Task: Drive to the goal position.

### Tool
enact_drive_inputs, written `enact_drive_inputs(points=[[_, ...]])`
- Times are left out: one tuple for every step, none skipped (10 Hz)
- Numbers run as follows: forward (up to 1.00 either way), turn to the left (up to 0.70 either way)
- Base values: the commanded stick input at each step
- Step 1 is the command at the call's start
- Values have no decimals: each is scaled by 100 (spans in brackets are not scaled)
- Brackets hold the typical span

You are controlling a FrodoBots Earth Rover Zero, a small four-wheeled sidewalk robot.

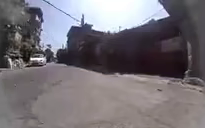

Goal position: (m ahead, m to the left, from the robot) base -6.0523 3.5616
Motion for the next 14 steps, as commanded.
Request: enact_drive_inputs(points=[[100, 0], [100, 0], [100, 0], [100, 0], [100, 0], [100, 0], [100, 14], [100, 40], [100, 40], [100, 40], [100, 40], [100, 40], [100, 0], [100, 0]])
